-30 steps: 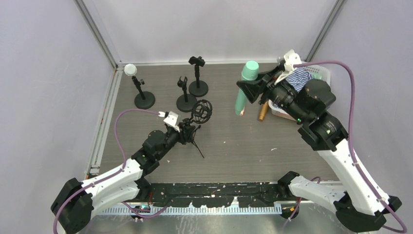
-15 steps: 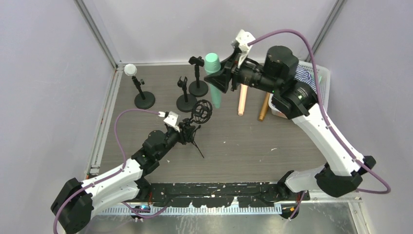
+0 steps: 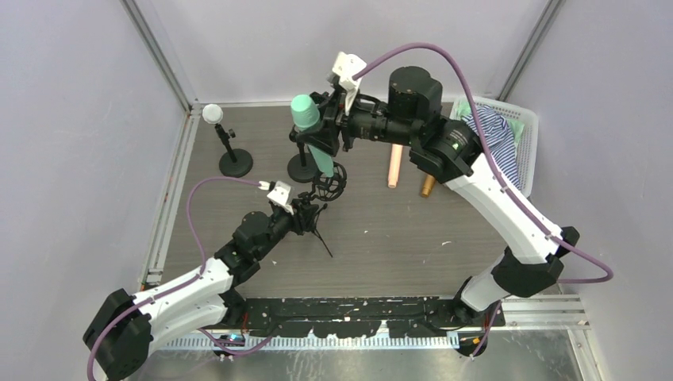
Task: Attach the microphones to the stand
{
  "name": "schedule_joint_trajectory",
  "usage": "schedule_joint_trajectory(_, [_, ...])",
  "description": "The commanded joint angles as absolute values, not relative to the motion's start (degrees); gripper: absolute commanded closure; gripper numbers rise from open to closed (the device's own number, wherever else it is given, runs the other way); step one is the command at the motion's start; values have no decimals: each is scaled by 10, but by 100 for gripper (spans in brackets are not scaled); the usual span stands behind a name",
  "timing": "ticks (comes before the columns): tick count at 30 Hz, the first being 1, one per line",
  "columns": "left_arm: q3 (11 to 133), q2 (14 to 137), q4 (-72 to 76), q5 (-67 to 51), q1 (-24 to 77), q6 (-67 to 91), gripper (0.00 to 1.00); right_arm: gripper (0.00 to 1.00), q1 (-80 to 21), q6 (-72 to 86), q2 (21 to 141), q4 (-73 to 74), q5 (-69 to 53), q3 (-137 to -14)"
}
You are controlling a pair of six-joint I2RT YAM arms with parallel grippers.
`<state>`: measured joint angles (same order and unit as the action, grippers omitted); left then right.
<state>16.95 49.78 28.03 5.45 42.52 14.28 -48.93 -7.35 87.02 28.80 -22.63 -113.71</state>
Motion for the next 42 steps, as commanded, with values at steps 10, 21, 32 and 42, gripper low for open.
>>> schedule_joint_trajectory(10, [178,512,237,36,428,148,100,99,-553,-150,961,358,-196,-1241])
schedule_joint_trajectory(21, [174,514,238,33,428,150,100,99,-581,-224,992,403,-112,-1257])
schedule_joint_trajectory(32, [173,516,240,33,428,150,100,100,-589,-257,1005,447,-78,-1248])
schedule_joint_trajectory(42, [172,518,238,32,428,151,100,100,-591,-257,1014,458,-74,-1224])
